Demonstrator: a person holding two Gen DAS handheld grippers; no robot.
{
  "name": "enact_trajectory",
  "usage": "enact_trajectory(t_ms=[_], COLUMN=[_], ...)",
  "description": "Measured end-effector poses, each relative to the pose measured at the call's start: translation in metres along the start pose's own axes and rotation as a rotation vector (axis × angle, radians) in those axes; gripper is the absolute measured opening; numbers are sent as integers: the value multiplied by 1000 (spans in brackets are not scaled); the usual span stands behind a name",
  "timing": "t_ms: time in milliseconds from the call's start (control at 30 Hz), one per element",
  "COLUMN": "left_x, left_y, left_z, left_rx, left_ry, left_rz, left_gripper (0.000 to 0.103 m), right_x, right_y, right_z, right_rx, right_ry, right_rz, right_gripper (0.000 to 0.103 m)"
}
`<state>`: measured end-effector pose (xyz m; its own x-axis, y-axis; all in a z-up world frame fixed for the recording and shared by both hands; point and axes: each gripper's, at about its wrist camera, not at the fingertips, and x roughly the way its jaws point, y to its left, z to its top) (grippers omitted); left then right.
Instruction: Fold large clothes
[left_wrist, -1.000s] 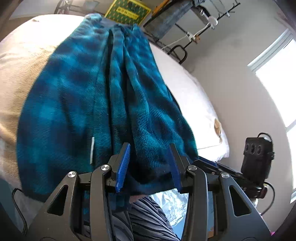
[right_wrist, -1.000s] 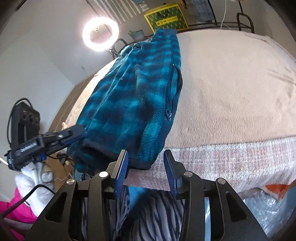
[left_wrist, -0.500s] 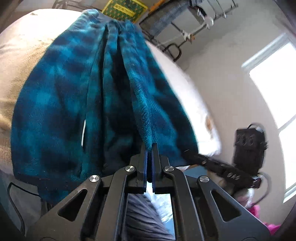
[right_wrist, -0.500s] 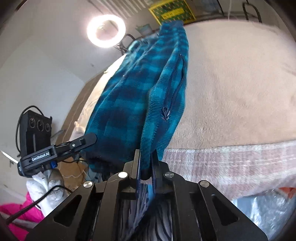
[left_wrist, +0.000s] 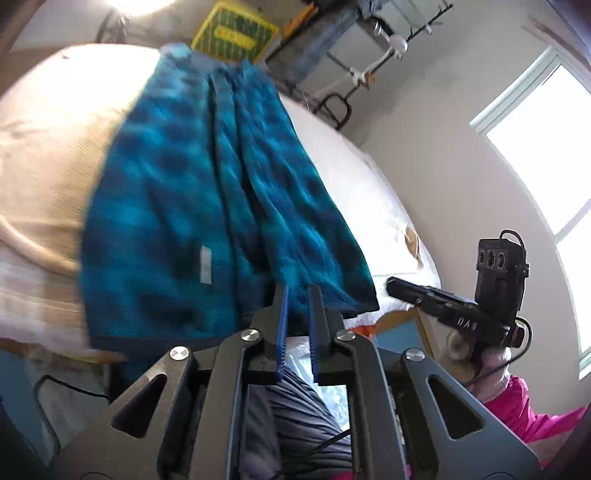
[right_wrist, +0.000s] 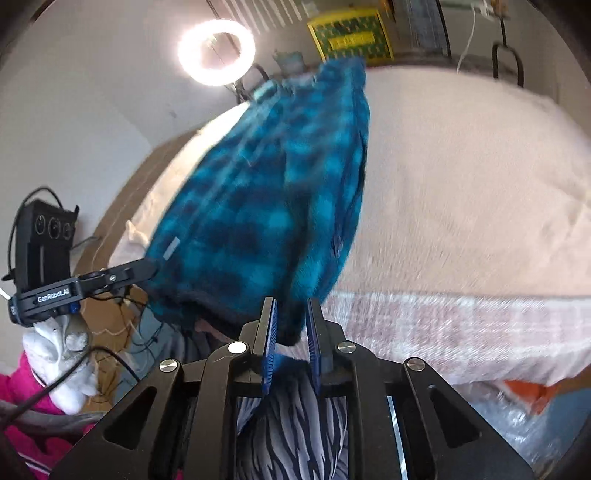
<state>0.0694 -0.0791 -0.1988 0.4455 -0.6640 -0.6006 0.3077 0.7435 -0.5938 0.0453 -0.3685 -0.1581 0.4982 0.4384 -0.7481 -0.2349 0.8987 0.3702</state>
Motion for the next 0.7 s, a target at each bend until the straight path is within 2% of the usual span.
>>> enact_trajectory(t_ms=[67, 133, 233, 367, 500, 567, 700], left_x=[-22, -36, -44, -45, -22, -9, 5], left_y=[14, 29, 58, 80, 79, 83, 69], left_z=[1, 3, 8, 10, 22, 23, 15], left_rx=[2, 4, -39, -72, -21, -42, -36], left_ry=[-54, -78, -86, -93, -104, -90, -50], left_rz=[49, 100, 144, 158, 187, 189, 133], left_gripper=[12, 18, 20, 20, 20, 20, 21], right_x=[-7, -9, -7, 7, 17, 24, 48], right_y=[3, 4, 9, 19, 27, 29, 36], right_z=[6, 11, 26, 49, 74, 89, 125], right_rx=[-12, -17, -24, -61, -79, -91, -143], right_ry=[-35, -60, -75, -70, -67, -65, -11], right_rz=[-19, -9, 19, 44, 78, 84, 107], right_gripper=[14, 15, 14, 14, 15, 15, 15])
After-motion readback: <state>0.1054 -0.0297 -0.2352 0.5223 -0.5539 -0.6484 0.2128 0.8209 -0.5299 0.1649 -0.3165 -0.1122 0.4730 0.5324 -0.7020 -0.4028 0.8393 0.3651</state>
